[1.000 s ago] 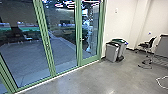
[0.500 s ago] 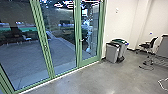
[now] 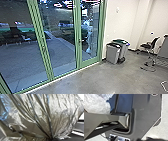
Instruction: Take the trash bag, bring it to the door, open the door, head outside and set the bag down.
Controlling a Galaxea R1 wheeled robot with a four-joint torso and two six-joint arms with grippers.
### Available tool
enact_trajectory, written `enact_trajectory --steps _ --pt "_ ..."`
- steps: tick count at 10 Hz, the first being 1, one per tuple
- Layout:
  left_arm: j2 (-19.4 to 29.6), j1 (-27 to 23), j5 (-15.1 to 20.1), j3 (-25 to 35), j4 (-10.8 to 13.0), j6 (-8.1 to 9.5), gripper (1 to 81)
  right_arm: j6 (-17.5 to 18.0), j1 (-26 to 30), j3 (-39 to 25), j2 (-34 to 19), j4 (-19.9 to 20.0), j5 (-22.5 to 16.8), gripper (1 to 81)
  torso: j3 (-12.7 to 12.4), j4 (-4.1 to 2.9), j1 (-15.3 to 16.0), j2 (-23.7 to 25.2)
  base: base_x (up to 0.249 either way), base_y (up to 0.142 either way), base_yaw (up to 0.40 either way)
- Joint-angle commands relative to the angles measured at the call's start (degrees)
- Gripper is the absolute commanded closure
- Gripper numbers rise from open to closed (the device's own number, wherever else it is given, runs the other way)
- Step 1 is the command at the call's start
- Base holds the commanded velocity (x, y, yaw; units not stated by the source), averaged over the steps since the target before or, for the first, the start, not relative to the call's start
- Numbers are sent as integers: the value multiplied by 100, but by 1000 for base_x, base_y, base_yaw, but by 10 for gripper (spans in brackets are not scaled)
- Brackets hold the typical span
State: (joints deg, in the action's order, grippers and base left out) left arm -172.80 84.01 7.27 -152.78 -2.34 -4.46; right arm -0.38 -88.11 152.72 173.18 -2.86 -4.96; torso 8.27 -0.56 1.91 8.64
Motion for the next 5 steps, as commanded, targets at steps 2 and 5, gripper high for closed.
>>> enact_trajectory --steps 2,5 --pt "0 -292 363 21 -3 -28 811 -7 202 -33 35 -12 -356 10 0 0 0 0 144 0 0" --pt "-27 -257 108 3 -3 -28 811 -15 184 -24 44 -12 -356 10 0 0 0 0 133 0 0"
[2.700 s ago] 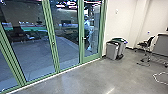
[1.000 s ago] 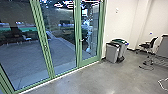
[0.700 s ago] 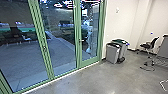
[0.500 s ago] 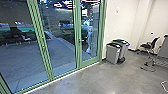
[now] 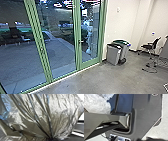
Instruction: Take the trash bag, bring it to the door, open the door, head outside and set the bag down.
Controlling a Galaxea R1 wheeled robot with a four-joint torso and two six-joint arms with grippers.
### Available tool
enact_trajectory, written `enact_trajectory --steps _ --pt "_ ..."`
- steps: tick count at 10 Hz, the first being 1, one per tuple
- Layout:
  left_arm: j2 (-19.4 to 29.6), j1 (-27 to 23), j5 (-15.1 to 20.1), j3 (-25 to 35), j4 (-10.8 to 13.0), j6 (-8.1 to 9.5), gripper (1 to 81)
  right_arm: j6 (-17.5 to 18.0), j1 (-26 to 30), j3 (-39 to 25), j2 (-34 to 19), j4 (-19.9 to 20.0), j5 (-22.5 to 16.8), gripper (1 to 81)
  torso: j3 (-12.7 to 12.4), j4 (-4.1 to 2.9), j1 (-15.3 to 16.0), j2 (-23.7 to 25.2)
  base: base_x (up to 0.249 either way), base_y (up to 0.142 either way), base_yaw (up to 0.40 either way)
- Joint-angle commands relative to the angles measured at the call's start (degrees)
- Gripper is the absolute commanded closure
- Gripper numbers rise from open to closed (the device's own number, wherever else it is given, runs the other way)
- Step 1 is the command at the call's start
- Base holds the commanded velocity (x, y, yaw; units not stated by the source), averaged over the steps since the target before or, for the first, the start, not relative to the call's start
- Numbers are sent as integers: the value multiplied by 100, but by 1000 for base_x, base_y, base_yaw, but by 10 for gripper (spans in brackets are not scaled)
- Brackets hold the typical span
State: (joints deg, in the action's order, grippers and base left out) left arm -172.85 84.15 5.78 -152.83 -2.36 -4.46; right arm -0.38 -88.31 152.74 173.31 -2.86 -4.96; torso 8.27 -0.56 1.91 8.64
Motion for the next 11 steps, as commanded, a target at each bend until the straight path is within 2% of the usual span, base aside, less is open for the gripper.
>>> enact_trajectory --steps 1,11 --pt "-31 -272 257 8 8 -28 811 -15 195 -8 39 -12 -356 10 0 0 0 0 132 0 0" --pt "-75 -254 266 -80 34 -28 811 -15 204 -8 83 -21 -356 10 0 0 0 0 133 0 0"
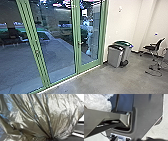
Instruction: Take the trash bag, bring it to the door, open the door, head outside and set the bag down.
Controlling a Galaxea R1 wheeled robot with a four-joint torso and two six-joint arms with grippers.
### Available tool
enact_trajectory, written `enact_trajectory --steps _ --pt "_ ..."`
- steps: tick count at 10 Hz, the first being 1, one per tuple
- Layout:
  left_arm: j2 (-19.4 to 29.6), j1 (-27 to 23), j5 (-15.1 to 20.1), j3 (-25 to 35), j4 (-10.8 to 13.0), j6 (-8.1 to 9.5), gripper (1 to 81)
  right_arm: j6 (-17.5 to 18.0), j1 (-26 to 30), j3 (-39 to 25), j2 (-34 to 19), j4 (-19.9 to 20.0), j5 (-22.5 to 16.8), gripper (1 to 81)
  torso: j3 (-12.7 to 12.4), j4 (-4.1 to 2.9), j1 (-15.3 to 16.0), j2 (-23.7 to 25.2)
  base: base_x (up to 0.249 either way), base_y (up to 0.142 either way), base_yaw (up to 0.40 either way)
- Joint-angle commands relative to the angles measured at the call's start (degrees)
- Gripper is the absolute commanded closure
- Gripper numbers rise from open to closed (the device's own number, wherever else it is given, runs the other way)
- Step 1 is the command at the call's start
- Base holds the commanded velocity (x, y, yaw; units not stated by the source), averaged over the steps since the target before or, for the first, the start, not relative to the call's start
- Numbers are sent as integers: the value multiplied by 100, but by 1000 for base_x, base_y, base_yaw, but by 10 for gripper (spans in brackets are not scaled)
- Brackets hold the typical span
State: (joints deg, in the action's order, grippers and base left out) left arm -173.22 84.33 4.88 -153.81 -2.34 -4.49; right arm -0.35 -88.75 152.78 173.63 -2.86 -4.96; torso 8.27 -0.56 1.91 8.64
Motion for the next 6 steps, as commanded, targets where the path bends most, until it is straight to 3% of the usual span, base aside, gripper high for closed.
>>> enact_trajectory --steps 1,6 --pt "-38 -272 356 17 32 -26 811 -17 257 -13 51 -21 -356 10 0 0 0 0 141 0 0" --pt "-47 -272 356 17 32 -26 811 -17 265 -13 60 -21 -356 10 0 0 0 0 141 0 0"
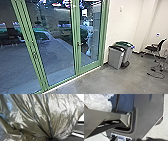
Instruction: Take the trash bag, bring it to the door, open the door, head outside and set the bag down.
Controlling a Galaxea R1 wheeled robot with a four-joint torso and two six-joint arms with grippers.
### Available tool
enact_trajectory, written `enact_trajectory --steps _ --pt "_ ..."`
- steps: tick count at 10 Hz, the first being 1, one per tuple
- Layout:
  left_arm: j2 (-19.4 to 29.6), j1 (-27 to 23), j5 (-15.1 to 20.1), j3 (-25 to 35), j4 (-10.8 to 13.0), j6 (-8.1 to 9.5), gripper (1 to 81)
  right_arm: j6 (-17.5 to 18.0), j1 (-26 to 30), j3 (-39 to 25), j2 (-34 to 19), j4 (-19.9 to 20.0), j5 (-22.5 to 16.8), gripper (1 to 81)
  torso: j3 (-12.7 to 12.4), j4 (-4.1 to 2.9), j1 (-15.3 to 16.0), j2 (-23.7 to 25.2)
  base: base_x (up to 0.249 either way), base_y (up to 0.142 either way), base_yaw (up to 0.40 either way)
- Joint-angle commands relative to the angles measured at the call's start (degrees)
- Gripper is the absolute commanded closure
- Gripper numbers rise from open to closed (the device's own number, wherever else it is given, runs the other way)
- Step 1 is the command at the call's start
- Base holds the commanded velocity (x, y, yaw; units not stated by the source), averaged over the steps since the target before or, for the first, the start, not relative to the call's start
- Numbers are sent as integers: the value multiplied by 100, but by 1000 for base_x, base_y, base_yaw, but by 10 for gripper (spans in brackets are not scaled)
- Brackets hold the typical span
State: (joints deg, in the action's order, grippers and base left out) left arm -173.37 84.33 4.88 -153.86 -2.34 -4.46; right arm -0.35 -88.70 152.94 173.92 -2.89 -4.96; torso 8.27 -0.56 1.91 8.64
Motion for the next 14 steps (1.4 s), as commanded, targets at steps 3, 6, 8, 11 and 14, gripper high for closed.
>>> enact_trajectory --steps 3,6,8,11,14 --pt "-31 -264 356 22 32 -28 811 -9 242 -29 40 -19 -356 10 0 0 0 0 141 0 0" --pt "-13 -246 347 22 32 -28 811 -9 251 -29 66 -10 -356 10 0 0 0 0 141 0 0" --pt "-5 -237 347 22 14 -28 811 -9 269 -29 119 -1 -348 10 0 0 0 0 142 0 0" --pt "13 -228 347 22 -47 -28 811 -9 304 -29 224 -19 -242 10 0 0 0 0 142 0 0" --pt "-101 -228 356 22 23 -28 811 -17 295 -29 251 -27 -242 10 0 0 0 0 142 0 0"
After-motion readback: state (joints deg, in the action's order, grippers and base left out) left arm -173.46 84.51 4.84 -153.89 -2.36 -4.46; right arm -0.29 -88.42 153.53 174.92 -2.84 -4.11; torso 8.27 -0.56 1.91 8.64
